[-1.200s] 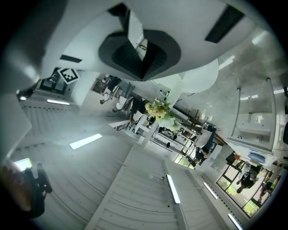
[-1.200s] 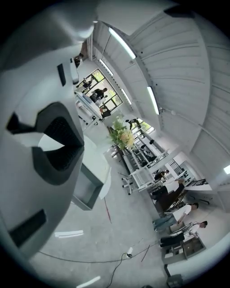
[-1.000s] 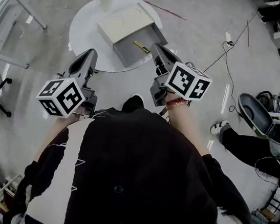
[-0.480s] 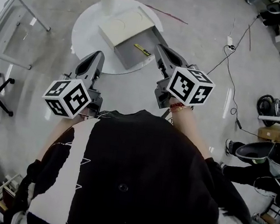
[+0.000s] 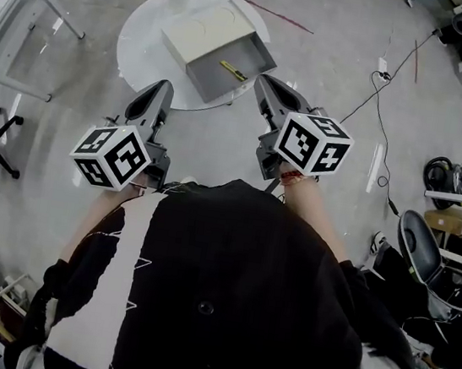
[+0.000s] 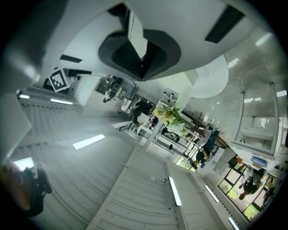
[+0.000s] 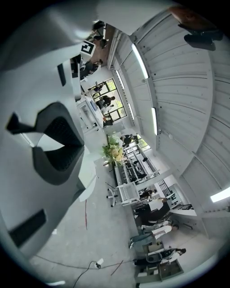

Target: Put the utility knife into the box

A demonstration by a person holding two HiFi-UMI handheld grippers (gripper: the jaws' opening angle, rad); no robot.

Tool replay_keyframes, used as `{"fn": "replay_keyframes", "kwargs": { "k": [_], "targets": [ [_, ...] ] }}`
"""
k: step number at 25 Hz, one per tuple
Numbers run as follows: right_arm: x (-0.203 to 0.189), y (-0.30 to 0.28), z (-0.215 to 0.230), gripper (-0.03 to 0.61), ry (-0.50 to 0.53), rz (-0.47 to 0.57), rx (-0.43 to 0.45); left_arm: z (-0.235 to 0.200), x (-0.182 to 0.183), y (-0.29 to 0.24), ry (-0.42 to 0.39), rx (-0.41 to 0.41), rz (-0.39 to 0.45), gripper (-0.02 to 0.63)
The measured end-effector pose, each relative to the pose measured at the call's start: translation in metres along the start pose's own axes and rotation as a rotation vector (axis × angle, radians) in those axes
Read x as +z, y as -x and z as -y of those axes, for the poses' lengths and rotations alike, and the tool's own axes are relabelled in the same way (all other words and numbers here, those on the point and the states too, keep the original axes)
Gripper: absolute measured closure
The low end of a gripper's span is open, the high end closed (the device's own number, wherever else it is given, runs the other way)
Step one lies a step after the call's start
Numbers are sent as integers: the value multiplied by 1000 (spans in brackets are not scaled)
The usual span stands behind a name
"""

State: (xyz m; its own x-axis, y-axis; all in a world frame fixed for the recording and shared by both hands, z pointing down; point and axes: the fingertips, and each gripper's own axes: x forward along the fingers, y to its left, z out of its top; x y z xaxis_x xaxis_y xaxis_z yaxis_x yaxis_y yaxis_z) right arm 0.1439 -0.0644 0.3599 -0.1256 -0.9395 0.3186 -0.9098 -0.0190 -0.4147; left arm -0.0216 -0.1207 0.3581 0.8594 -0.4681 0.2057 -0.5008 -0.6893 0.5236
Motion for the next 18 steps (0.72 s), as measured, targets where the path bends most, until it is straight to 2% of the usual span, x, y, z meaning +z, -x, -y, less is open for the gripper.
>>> {"fn": "replay_keyframes", "kwargs": {
  "k": [18],
  "targets": [
    [-3, -1, -2, 574, 31, -22, 5, 4, -2, -2, -3, -4, -6, 601]
  ]
}}
